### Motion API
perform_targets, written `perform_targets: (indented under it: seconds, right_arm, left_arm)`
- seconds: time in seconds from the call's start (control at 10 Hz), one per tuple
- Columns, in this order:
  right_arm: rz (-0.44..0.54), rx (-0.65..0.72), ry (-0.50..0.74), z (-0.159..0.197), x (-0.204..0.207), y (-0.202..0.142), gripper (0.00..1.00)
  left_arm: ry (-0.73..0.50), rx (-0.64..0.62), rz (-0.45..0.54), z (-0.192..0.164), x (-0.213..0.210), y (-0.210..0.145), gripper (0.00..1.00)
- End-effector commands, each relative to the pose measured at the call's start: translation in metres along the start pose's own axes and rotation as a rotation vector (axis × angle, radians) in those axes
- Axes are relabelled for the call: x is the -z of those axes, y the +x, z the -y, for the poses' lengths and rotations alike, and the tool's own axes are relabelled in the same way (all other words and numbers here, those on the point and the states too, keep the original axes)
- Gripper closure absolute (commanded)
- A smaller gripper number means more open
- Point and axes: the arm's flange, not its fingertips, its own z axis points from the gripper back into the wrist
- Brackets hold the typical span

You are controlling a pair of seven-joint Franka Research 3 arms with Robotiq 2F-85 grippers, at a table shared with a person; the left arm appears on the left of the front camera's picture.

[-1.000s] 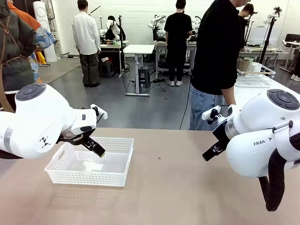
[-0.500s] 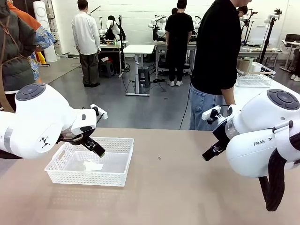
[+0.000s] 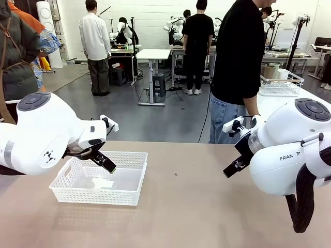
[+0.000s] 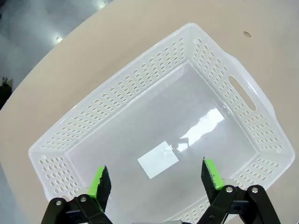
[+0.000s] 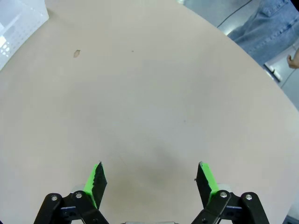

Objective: Clean and organize the cups into the basket.
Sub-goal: Pick up the Organizing basket and move it to the center of the table, then pick up the Reusable plastic cup from the right side of the table and place it inside the Organizing basket.

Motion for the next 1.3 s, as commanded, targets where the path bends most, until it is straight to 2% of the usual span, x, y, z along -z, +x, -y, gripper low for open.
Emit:
perform_targets:
  seconds: [0.0, 0.1, 0.3, 0.5, 0.6, 0.8, 1.0, 1.1, 1.2]
  right_arm:
    - [0.0, 0.0, 0.0, 0.0, 0.0, 0.0, 0.0]
    - [-0.005, -0.022, -0.007, -0.006, -0.02, -0.008, 0.0]
    - [-0.022, -0.119, -0.031, -0.029, -0.061, -0.023, 0.0]
    - [-0.128, -0.166, -0.038, -0.051, -0.099, -0.064, 0.0]
    - [-0.176, -0.184, -0.033, -0.062, -0.123, -0.09, 0.0]
    - [-0.236, -0.236, -0.04, -0.078, -0.146, -0.117, 0.0]
    - [-0.253, -0.3, -0.138, -0.098, -0.167, -0.132, 0.0]
    - [-0.248, -0.224, -0.042, -0.061, -0.155, -0.011, 0.0]
    - [-0.248, -0.224, -0.042, -0.061, -0.155, -0.011, 0.0]
  left_arm:
    - [0.0, 0.001, 0.0, 0.0, 0.0, 0.0, 0.0]
    - [0.0, 0.0, 0.0, 0.0, 0.0, 0.0, 0.0]
    - [-0.012, 0.137, -0.013, 0.006, -0.048, -0.018, 0.0]
    - [0.031, 0.185, 0.009, 0.014, -0.103, -0.055, 0.0]
    - [0.01, 0.246, -0.006, 0.022, -0.132, -0.078, 0.0]
    - [0.067, 0.311, -0.056, 0.036, -0.156, -0.103, 0.0]
    - [0.166, 0.36, -0.096, 0.04, -0.163, -0.122, 0.0]
    - [0.447, 0.415, -0.054, 0.038, -0.143, -0.118, 0.0]
    - [0.094, 0.322, -0.087, 0.013, -0.191, -0.007, 0.0]
